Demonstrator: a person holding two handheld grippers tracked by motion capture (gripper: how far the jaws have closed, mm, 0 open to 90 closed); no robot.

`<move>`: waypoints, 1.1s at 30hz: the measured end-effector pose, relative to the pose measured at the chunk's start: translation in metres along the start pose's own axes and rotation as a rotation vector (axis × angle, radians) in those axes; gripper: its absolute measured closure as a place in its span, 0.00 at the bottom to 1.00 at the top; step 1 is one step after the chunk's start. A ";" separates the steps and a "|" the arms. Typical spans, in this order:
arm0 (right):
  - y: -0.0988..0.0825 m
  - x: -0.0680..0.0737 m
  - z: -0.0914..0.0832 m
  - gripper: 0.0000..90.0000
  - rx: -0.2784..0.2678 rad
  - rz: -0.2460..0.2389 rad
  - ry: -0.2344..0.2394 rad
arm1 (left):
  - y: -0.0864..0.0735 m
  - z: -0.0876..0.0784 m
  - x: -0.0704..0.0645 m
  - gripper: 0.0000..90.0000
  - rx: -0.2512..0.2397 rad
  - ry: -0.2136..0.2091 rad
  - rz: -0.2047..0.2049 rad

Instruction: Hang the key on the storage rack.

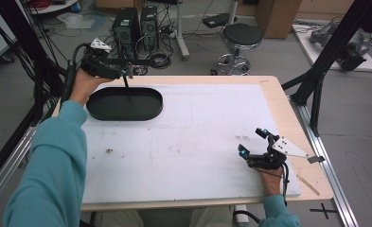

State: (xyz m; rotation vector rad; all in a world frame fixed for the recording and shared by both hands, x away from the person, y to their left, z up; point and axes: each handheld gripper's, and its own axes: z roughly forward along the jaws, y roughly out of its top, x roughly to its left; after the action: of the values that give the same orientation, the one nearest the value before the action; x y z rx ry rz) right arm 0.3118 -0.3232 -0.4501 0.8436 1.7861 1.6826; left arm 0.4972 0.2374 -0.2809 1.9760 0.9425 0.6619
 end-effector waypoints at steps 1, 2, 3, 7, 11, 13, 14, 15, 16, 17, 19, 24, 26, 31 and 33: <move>0.000 0.000 0.000 0.01 0.000 0.002 0.001 | 0.000 0.000 0.000 0.15 0.000 0.000 0.000; 0.000 0.000 0.000 0.01 0.000 0.002 0.000 | -0.010 -0.007 -0.001 0.10 -0.043 -0.078 -0.013; 0.000 0.000 0.000 0.01 0.000 -0.001 0.000 | -0.016 -0.011 -0.002 0.05 -0.064 -0.119 -0.022; 0.000 0.000 0.000 0.01 -0.001 -0.003 -0.001 | -0.044 -0.035 -0.009 0.02 -0.150 -0.151 -0.014; 0.000 0.000 0.000 0.01 -0.001 -0.001 -0.002 | -0.064 -0.054 -0.014 0.02 -0.191 -0.157 -0.007; 0.000 -0.001 0.000 0.01 -0.003 -0.002 -0.002 | -0.079 -0.071 -0.020 0.02 -0.231 -0.173 0.018; 0.000 -0.001 0.000 0.01 -0.005 0.000 -0.006 | -0.079 -0.071 -0.020 0.02 -0.231 -0.173 0.018; 0.000 -0.001 0.000 0.01 -0.004 0.002 -0.004 | -0.088 -0.080 -0.024 0.02 -0.265 -0.183 0.014; 0.000 -0.001 0.000 0.01 -0.005 0.000 -0.005 | -0.093 -0.083 -0.026 0.02 -0.286 -0.191 0.002; 0.000 -0.001 0.000 0.01 -0.006 -0.002 -0.002 | -0.093 -0.083 -0.026 0.02 -0.286 -0.191 0.002; 0.000 0.000 0.000 0.01 -0.001 -0.001 -0.001 | -0.110 -0.088 -0.037 0.02 -0.324 -0.210 -0.001; 0.000 0.000 0.000 0.01 -0.001 0.003 0.004 | -0.136 -0.089 -0.051 0.02 -0.378 -0.220 -0.022; 0.000 0.000 0.000 0.01 0.000 0.003 0.005 | -0.155 -0.085 -0.061 0.02 -0.390 -0.215 -0.045; 0.000 0.000 0.000 0.01 -0.001 -0.008 -0.002 | -0.177 -0.082 -0.074 0.02 -0.413 -0.191 -0.041; 0.000 0.000 0.000 0.01 -0.001 -0.014 -0.003 | -0.192 -0.080 -0.081 0.02 -0.443 -0.172 -0.073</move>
State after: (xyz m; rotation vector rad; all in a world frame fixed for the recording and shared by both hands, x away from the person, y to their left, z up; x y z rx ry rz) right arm 0.3120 -0.3229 -0.4500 0.8302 1.7849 1.6729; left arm 0.3206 0.2803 -0.4105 1.5697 0.6895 0.5902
